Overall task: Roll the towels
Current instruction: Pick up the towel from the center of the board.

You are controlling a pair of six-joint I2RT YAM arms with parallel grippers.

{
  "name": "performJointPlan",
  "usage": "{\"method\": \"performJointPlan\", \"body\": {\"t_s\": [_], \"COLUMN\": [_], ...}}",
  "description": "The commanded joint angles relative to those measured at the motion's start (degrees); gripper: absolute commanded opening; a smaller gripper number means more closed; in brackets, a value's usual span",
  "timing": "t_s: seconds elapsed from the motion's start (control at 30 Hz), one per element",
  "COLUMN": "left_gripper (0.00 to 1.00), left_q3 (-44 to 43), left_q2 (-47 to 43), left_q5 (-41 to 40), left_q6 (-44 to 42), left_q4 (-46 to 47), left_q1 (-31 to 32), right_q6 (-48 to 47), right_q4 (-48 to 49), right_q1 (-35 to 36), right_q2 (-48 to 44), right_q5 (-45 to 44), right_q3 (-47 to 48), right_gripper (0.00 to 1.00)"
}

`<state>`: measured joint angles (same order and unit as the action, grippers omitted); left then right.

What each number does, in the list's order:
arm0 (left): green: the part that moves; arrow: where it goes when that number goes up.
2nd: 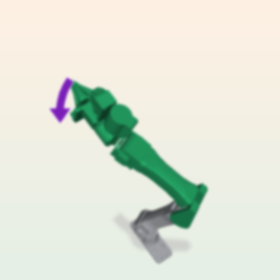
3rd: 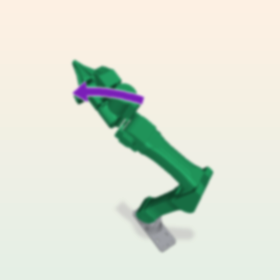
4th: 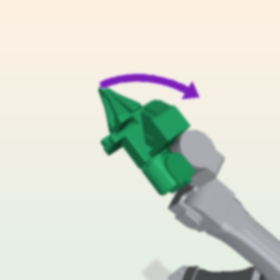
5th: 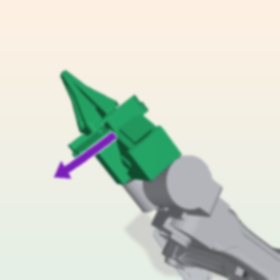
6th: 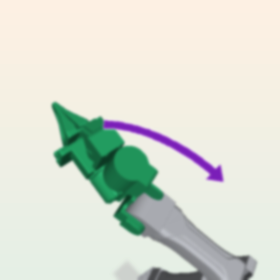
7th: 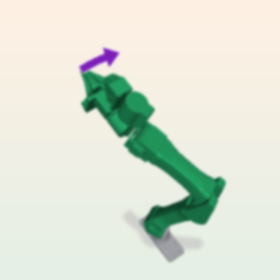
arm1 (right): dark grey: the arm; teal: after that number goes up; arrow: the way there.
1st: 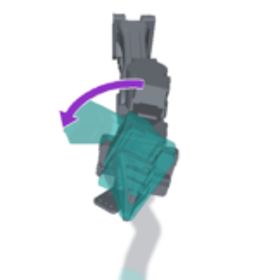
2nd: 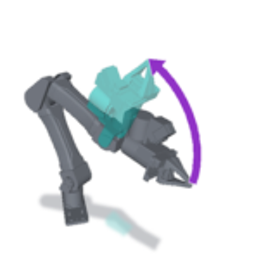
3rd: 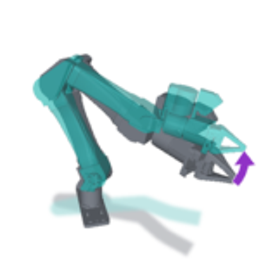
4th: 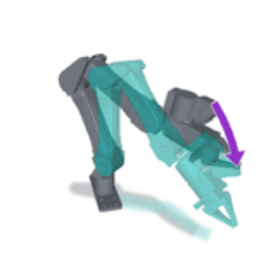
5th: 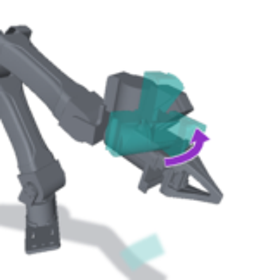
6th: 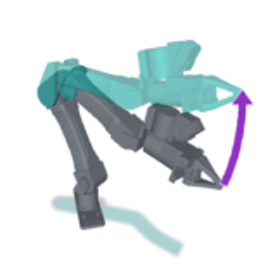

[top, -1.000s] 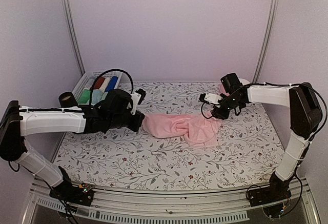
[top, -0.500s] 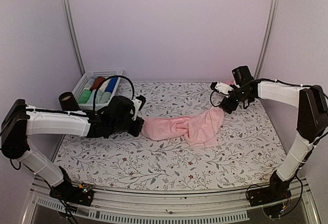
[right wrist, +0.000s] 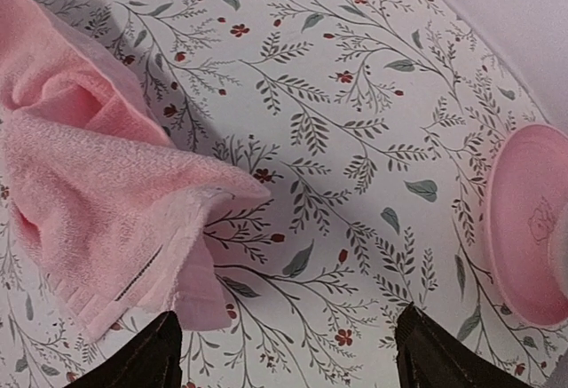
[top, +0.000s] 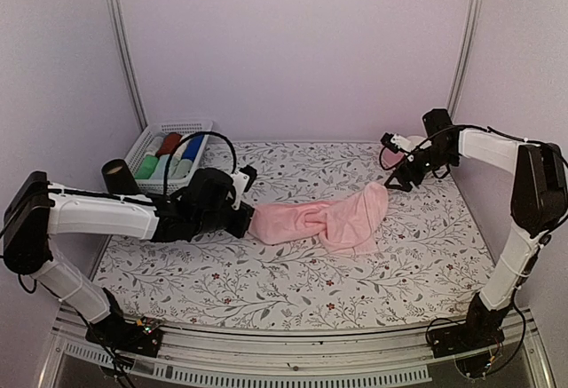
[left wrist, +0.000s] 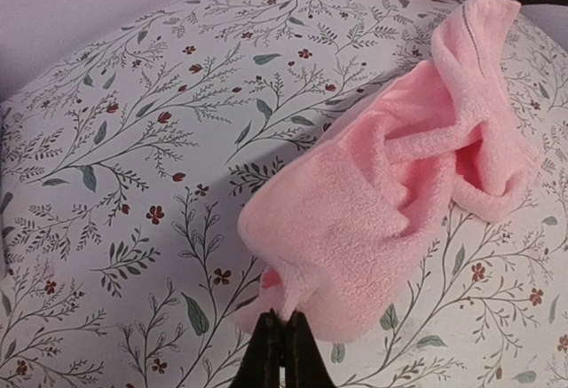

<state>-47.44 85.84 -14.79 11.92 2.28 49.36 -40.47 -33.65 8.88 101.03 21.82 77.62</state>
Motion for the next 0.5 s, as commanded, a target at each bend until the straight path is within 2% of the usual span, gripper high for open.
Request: {"method": "performJointPlan", "body": {"t_s": [0.0,0.13,0.23,0.47], "left_gripper": [0.00,0.00,0.00,0.00], "left_q3": [0.95,0.99,1.34,1.22], "left_q2": [1.51,1.86,2.09,3.01], "left_q5": [1.12,1.32,1.56,1.60], "left_q6": [-1.34,-1.55,-1.55,-1.73], "left_q4": [2.85,3.29,3.92,4.30], "left_q1": [1.03,1.19,1.32,1.43], "right_q6": [-2.49,-8.34,-10.82,-4.58], "right_q4": [-9.34,-18.20,-22.18,-13.09], "right_q1": [-2.24,-2.41,-2.39,-2.60], "right_q2": [4.48,11.03,13.59,11.64], "right_q5": [18.58,27.59,30.74,23.63], "right_q3": [3.11,7.85,10.34,7.92], "right_gripper": [0.83,0.80,0.77,0.76]}}
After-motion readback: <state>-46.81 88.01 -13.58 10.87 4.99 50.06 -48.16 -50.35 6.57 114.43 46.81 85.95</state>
